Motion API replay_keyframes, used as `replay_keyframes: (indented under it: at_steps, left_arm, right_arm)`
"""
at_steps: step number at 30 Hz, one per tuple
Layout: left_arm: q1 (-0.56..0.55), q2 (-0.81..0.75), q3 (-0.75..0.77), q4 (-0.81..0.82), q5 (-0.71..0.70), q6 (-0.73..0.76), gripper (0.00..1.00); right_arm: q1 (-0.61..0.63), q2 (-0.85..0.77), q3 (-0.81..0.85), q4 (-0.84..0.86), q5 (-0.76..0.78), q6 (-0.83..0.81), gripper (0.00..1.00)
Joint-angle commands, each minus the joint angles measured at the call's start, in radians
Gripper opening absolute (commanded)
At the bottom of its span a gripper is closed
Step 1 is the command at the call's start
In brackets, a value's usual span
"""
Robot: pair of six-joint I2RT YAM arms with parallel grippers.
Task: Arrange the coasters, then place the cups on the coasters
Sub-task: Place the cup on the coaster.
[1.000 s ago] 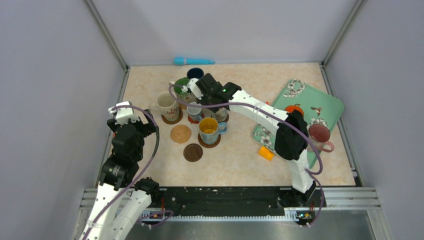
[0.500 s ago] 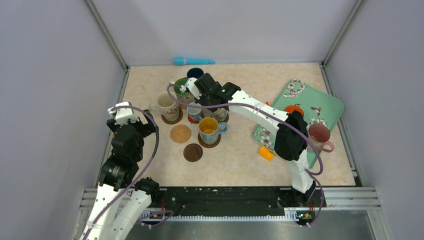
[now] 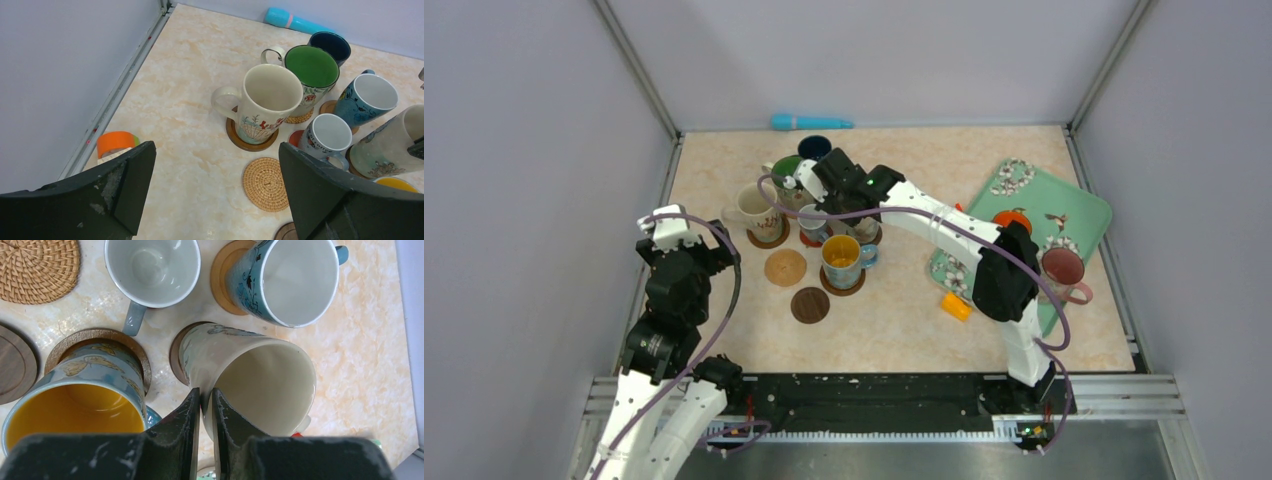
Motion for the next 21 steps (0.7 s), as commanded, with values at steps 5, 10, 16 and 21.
replay_keyframes:
  at_steps: [5, 10, 16, 21]
  left_arm:
    - [0.004, -0.002, -0.004, 0.051, 0.004, 0.011, 0.98]
    - [0.004, 0.003, -0.002, 0.054, 0.005, 0.012, 0.98]
    - [0.005, 0.01, -0.001, 0.058, 0.009, 0.014, 0.98]
    - [0.004, 0.012, 0.001, 0.059, 0.009, 0.014, 0.98]
  right_arm:
    - [0.012, -0.036, 0.041, -0.029, -0.006, -0.035, 0.1]
    - [0.011, -0.036, 0.044, -0.045, -0.012, -0.035, 0.09]
    - [0.015, -0.034, 0.045, -0.056, -0.02, -0.025, 0.05]
    - [0.026, -0.034, 0.055, -0.068, -0.011, -0.018, 0.0]
